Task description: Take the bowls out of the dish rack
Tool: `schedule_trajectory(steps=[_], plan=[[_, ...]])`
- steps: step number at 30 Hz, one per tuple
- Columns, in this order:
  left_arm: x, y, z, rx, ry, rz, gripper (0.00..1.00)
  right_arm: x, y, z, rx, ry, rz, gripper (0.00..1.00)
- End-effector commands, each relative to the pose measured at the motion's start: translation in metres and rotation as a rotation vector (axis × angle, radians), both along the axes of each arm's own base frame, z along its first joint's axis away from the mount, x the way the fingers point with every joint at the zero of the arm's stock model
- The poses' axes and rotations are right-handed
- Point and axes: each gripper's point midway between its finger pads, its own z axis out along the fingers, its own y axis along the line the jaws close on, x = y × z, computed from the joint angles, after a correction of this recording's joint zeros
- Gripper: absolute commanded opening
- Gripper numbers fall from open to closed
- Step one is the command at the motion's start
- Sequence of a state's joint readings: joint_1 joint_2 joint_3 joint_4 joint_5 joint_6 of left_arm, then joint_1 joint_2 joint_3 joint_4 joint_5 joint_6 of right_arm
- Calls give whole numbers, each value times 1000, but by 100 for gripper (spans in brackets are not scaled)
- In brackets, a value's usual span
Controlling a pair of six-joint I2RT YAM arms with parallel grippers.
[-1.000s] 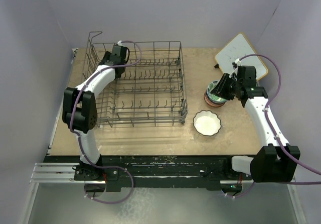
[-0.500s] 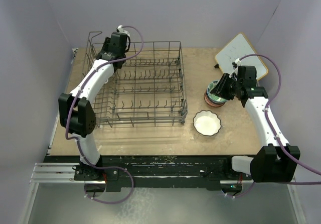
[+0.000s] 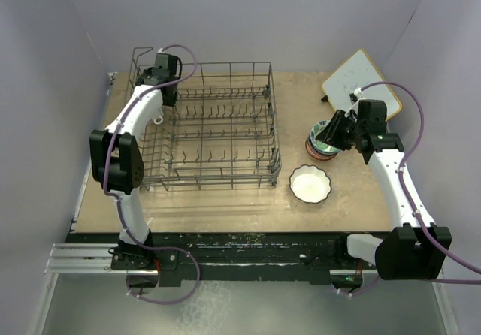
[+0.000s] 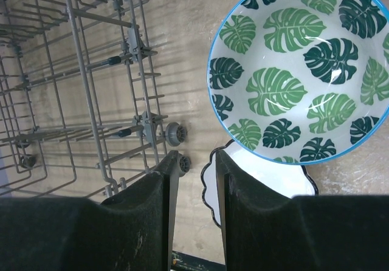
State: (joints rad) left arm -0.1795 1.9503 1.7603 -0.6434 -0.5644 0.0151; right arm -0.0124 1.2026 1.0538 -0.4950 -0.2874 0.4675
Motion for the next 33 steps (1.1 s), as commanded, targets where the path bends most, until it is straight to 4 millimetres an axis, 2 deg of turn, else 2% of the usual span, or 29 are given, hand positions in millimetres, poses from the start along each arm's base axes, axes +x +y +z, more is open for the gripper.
schedule_trajectory(steps=[1,11,18,22,28,33], plan=[[10,5,1,-151,-51,86,69,-1,2,10,9,-38,14,33],[17,22,-19,-243,-48,180,70,-2,2,5,4,-25,21,33],[14,23,-7,-273,-82,194,78,-2,2,1,4,-18,24,32],[14,34,-11,-191,-60,187,72,0,5,-2,16,-12,35,32],[11,60,-26,15,-7,201,56,-2,5,-6,17,-4,37,32],[5,66,-29,134,9,199,47,-4,4,-7,16,-2,34,32]])
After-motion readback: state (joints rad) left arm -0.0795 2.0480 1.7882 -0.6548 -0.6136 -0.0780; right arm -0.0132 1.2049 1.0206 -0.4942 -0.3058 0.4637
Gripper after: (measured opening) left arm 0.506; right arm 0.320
